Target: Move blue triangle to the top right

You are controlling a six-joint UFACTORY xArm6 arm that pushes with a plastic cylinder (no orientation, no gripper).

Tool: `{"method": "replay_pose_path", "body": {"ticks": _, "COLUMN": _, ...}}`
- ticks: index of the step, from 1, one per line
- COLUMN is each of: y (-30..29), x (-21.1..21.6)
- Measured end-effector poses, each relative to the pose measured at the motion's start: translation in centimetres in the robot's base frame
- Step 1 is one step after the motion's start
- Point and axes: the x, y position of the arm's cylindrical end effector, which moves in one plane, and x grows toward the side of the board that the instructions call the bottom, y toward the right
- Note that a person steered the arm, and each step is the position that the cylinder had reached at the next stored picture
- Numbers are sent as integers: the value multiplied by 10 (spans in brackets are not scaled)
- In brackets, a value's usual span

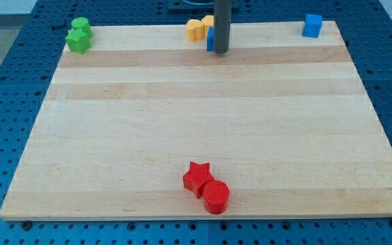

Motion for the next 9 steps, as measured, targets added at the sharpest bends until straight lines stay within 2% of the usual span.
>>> {"method": "replay_pose_path", "body": {"ticks": 2, "y": -85, "x": 16}}
{"method": "replay_pose_path", "body": {"ticks": 3, "y": -83, "x": -4}}
{"method": "replay_pose_path", "body": {"ticks": 5, "y": -46, "x": -8}}
{"method": "replay_pose_path", "body": {"ticks": 7, "y": 40, "x": -8}}
{"method": "replay_pose_path", "body": {"ticks": 8, "y": 57, "x": -8}}
{"method": "replay_pose_path", "body": {"ticks": 9, "y": 11, "x": -7}}
